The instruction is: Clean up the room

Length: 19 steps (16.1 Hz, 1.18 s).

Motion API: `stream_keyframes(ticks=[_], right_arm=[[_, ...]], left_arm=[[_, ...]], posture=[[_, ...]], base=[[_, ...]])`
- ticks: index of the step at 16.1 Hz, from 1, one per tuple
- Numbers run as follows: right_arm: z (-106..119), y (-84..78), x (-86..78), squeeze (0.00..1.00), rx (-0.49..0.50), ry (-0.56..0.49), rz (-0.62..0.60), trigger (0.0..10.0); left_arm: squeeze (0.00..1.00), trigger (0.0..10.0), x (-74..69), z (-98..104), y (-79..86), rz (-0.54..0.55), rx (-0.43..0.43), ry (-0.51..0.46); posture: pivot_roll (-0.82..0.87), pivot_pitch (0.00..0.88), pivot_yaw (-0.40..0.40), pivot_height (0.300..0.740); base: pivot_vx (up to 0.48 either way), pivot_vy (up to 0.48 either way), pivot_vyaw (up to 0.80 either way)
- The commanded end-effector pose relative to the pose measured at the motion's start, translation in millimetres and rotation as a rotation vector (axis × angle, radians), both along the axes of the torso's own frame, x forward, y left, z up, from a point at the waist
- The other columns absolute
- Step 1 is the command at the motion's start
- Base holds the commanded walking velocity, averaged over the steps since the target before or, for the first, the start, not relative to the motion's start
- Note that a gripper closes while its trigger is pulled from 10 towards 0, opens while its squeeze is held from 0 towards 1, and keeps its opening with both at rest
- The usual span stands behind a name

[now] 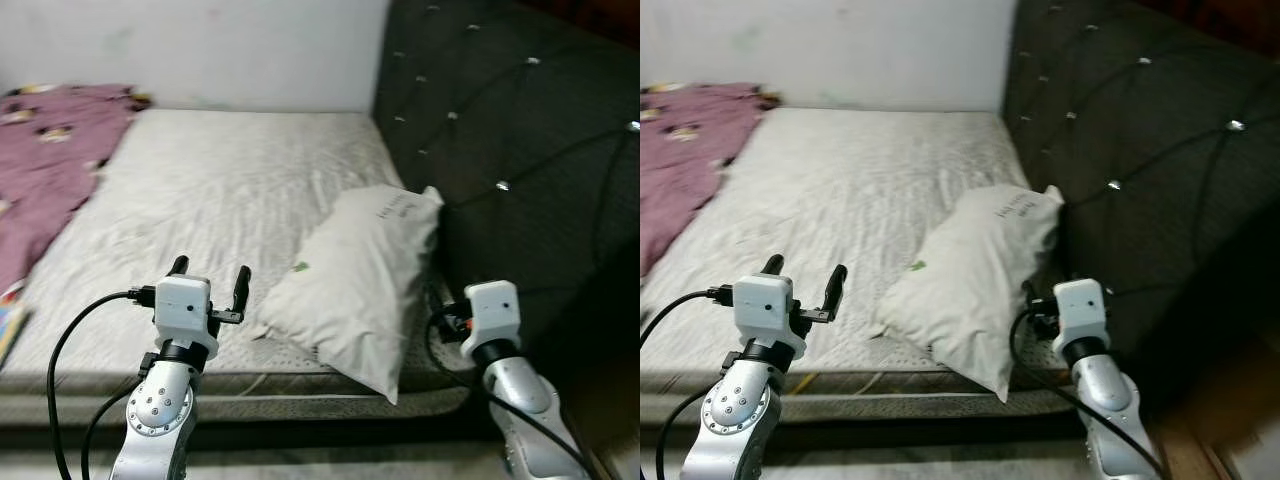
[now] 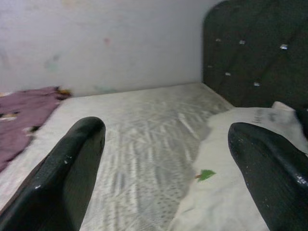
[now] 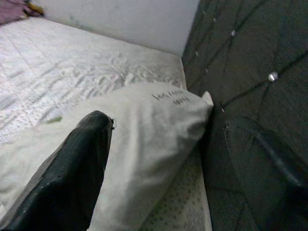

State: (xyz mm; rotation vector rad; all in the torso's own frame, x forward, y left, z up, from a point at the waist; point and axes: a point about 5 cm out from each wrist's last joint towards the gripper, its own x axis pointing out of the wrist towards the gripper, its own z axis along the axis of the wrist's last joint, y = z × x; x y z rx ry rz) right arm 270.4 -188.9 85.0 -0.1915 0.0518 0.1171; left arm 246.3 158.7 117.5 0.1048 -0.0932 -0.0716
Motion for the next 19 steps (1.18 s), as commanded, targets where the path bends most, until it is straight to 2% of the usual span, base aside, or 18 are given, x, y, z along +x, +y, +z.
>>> stream_keyframes(ticks=[1, 17, 19], right_arm=[[5.8, 5.7, 2.9, 0.00, 0.009, -0.029, 0.017, 10.0], [6.3, 4.6, 4.8, 0.00, 0.011, -0.031, 0.007, 10.0], [6.2, 4.8, 4.9, 0.00, 0.011, -0.032, 0.007, 10.0]], left_arm=[[0.00, 10.0, 0.8, 2.4, 3.4, -0.001, 0.002, -0.012], [0.00, 10.0, 2.2, 2.8, 1.7, -0.021, -0.011, -0.012], [0.00, 10.0, 2.3, 2.4, 2.1, -0.014, -0.004, -0.009]], posture=[[-0.11, 0.000, -0.027, 0.740], [-0.11, 0.000, -0.026, 0.740], [-0.11, 0.000, -0.026, 0.740]], base=[[0.000, 0.000, 0.00], [0.270, 0.000, 0.00], [0.000, 0.000, 0.00]])
